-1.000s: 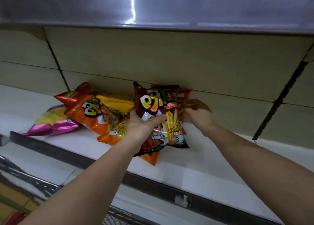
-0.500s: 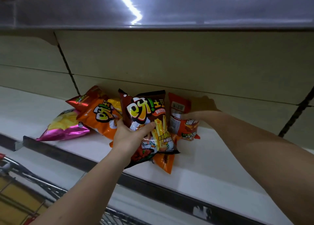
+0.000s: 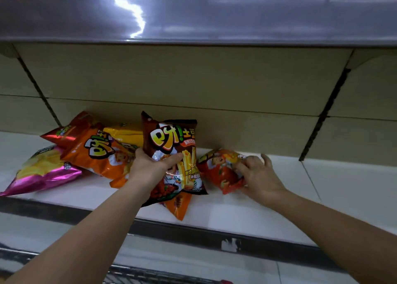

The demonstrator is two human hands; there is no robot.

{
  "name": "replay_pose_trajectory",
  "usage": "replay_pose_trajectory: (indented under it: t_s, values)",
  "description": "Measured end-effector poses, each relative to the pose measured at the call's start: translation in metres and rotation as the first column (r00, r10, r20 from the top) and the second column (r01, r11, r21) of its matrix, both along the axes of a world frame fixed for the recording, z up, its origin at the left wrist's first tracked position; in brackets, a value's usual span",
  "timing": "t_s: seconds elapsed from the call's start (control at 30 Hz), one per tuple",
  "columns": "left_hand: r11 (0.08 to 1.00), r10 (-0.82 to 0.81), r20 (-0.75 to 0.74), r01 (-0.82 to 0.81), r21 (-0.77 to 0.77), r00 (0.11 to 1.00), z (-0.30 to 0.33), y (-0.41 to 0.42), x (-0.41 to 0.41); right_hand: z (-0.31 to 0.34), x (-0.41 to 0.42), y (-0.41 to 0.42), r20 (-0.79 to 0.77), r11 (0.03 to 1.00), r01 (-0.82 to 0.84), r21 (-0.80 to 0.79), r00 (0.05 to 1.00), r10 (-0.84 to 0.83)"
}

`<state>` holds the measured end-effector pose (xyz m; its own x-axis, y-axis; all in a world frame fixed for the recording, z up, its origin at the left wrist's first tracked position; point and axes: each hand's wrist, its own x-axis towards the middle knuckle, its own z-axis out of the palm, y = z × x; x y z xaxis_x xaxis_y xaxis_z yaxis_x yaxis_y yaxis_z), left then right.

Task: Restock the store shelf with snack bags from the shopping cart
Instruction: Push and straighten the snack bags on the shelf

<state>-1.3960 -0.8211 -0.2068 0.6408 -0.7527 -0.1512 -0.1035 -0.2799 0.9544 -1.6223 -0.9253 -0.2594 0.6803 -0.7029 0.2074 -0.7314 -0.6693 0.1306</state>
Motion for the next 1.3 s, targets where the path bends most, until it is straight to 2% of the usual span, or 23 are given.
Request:
replay_pose_trajectory:
  t_s: [0.07, 0.13, 0.2, 0.27, 0.33, 0.5, 0.6, 0.73, 0.8, 0.83, 0.9, 1.03, 1.1, 1.2, 1.3]
  values:
    - [1.0, -0.018, 0.016, 0.018, 0.016, 1.0, -0.003, -0.003, -0.004, -0.005, -0.006, 0.011, -0.043, 0.985, 0.0, 0.175, 0.999, 0.008]
    - [0.999, -0.028, 0.032, 0.026, 0.039, 0.999, -0.006, -0.006, -0.008, -0.007, -0.014, 0.013, -0.018, 0.942, -0.004, 0.337, 1.0, 0.011]
    - [0.998, -0.042, 0.031, 0.041, 0.048, 0.999, -0.008, -0.009, -0.011, 0.002, -0.013, 0.008, 0.125, 0.898, 0.043, 0.438, 0.986, -0.108]
    - [0.997, -0.06, 0.032, 0.058, 0.052, 0.998, -0.01, -0.011, -0.016, 0.011, -0.009, -0.002, 0.336, 0.881, 0.13, 0.454, 0.891, -0.305]
    - [0.996, -0.069, 0.046, 0.066, 0.068, 0.997, -0.01, -0.013, -0.021, 0.014, -0.001, -0.017, 0.435, 0.852, 0.169, 0.496, 0.8, -0.412]
    - [0.994, -0.047, 0.086, 0.038, 0.107, 0.995, -0.009, -0.018, -0.025, 0.012, 0.027, -0.036, 0.338, 0.685, 0.158, 0.711, 0.778, -0.53]
    - [0.99, -0.043, 0.112, 0.028, 0.136, 0.993, -0.009, -0.02, -0.026, 0.009, 0.036, -0.04, 0.232, 0.504, 0.151, 0.85, 0.751, -0.618]
    - [0.984, -0.055, 0.181, 0.022, 0.177, 0.982, -0.009, -0.023, -0.031, 0.009, 0.028, -0.047, 0.129, 0.216, 0.028, 0.976, 0.723, -0.679]
    - [0.981, -0.063, 0.191, 0.025, 0.194, 0.98, -0.009, -0.024, -0.034, 0.009, 0.026, -0.048, 0.092, 0.12, -0.014, 0.993, 0.731, -0.676]
    - [0.98, -0.069, 0.196, 0.029, 0.199, 0.978, -0.009, -0.025, -0.036, 0.007, 0.026, -0.05, 0.101, 0.102, -0.043, 0.994, 0.724, -0.682]
    - [0.982, -0.071, 0.201, 0.033, 0.188, 0.977, -0.009, -0.027, -0.041, 0.001, 0.031, -0.053, 0.168, 0.162, -0.072, 0.984, 0.675, -0.718]
    - [0.993, -0.017, 0.215, -0.008, 0.114, 0.976, -0.006, -0.026, -0.052, 0.007, 0.037, -0.051, 0.365, 0.496, 0.032, 0.868, 0.635, -0.68]
    - [0.999, 0.02, 0.196, -0.029, 0.042, 0.98, -0.001, -0.023, -0.057, 0.019, 0.036, -0.047, 0.449, 0.616, 0.076, 0.784, 0.616, -0.648]
    - [0.998, 0.059, 0.206, -0.058, -0.013, 0.977, 0.011, -0.014, -0.065, 0.041, 0.028, -0.036, 0.539, 0.716, 0.098, 0.691, 0.59, -0.601]
    - [0.999, 0.032, 0.226, -0.026, -0.033, 0.973, 0.024, 0.002, -0.073, 0.056, 0.014, -0.018, 0.6, 0.755, 0.095, 0.648, 0.546, -0.584]
